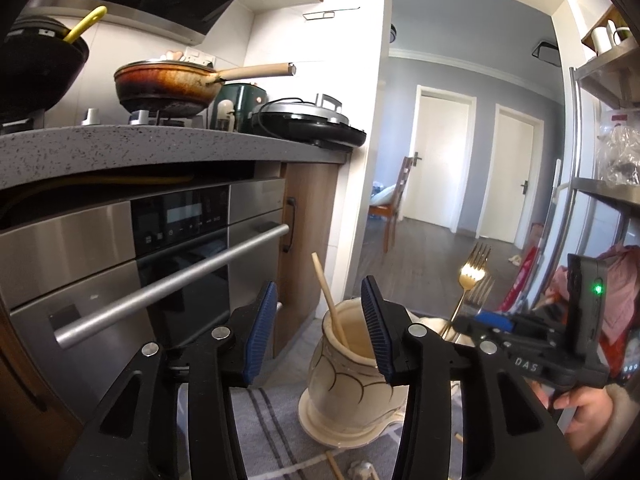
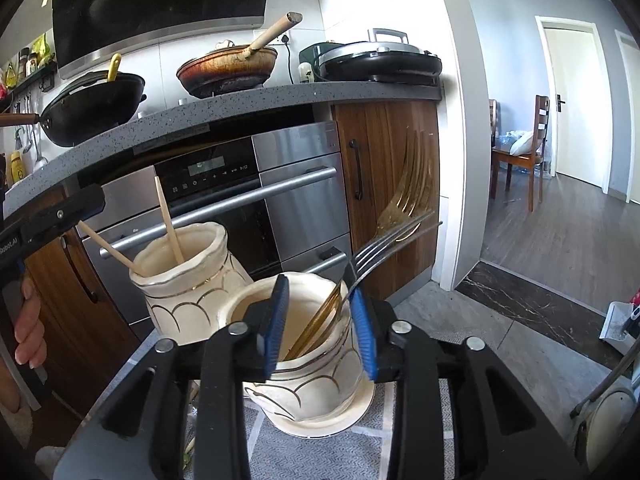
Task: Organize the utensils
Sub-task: 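Release the chopstick into the taller pot with the left tool while the right tool drops the fork, then move both tools back over the utensils on the cloth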
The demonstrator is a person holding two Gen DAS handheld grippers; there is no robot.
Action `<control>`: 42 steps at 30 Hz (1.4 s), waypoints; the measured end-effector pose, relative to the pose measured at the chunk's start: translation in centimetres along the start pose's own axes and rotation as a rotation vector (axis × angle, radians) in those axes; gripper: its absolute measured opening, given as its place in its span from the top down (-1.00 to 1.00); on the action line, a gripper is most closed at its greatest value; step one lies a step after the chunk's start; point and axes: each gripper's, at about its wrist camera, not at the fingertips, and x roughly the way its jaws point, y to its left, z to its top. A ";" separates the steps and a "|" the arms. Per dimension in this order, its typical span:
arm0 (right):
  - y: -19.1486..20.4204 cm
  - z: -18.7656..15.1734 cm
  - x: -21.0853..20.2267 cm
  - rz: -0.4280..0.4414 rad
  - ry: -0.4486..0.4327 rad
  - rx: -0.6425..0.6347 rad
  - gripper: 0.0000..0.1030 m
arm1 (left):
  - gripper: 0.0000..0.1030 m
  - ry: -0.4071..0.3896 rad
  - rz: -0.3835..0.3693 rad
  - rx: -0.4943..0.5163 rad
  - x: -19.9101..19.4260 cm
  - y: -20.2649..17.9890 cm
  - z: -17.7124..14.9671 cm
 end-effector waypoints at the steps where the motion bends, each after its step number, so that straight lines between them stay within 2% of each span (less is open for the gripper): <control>1: 0.0 0.1 -0.2 0.003 -0.006 0.002 0.09 | 0.00 0.002 0.003 0.000 -0.3 0.0 -0.1; 2: 0.0 0.2 -0.6 0.005 -0.013 0.005 -0.05 | -0.11 0.002 0.009 0.001 -0.6 -0.2 -0.1; 3: 0.0 0.3 -1.1 0.007 -0.021 0.006 -0.13 | -0.11 0.003 0.014 0.004 -1.0 -0.3 -0.2; 5: 0.1 0.3 -1.9 0.003 -0.029 0.003 -0.18 | -0.13 0.004 0.025 0.011 -1.6 -0.6 -0.3; 6: 0.1 0.3 -2.3 -0.008 -0.028 0.003 -0.25 | -0.21 0.007 0.035 0.015 -2.0 -0.9 -0.4; 7: 0.1 0.4 -2.6 -0.014 -0.028 0.008 -0.30 | -0.31 0.008 0.044 0.017 -2.4 -1.1 -0.5; 8: -0.1 0.4 -3.1 -0.016 -0.031 0.018 -0.40 | -0.52 0.007 0.059 0.019 -2.9 -1.4 -0.7; 9: -0.3 0.5 -3.8 -0.014 -0.036 0.035 -0.51 | -0.64 0.005 0.069 0.022 -3.4 -1.7 -0.8; 11: -0.4 0.6 -4.9 -0.008 -0.048 0.056 -0.70 | -0.78 0.002 0.094 0.040 -4.4 -2.6 -1.0; 14: -0.3 0.6 -6.8 0.004 -0.074 0.064 -0.91 | -0.84 -0.008 0.120 0.066 -5.8 -3.7 -1.4; 20: 0.7 -0.4 -8.9 -0.008 -0.072 0.035 -0.91 | -0.87 0.024 0.154 0.097 -7.8 -5.3 -2.3; 29: 0.5 -2.8 -10.4 -0.013 -0.003 0.028 -0.91 | -0.88 0.148 0.223 0.110 -8.7 -5.8 -5.8; 35: 0.0 -5.2 -10.2 -0.027 0.066 0.017 -0.91 | -0.88 0.288 0.241 0.119 -7.3 -5.6 -9.5; 39: -0.6 -7.3 -9.5 -0.028 0.144 0.022 -0.91 | -0.88 0.402 0.257 0.110 -5.8 -5.2 -11.8; 42: -0.6 -8.7 -9.1 -0.020 0.197 0.030 -0.91 | -0.88 0.450 0.256 0.098 -5.1 -4.9 -13.1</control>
